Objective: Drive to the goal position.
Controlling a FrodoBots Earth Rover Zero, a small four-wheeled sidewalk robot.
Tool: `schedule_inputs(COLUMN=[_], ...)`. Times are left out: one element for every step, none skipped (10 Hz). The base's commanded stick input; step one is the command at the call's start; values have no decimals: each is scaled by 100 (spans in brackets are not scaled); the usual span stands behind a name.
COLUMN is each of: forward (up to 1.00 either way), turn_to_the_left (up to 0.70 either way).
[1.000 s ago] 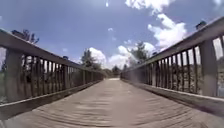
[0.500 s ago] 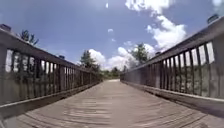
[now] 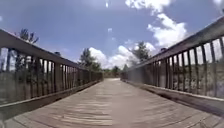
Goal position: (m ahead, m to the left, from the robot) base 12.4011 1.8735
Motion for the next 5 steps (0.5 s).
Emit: schedule_inputs(forward=[45,45,45,45,45], turn_to_the_left=[0,0,0,0,0])
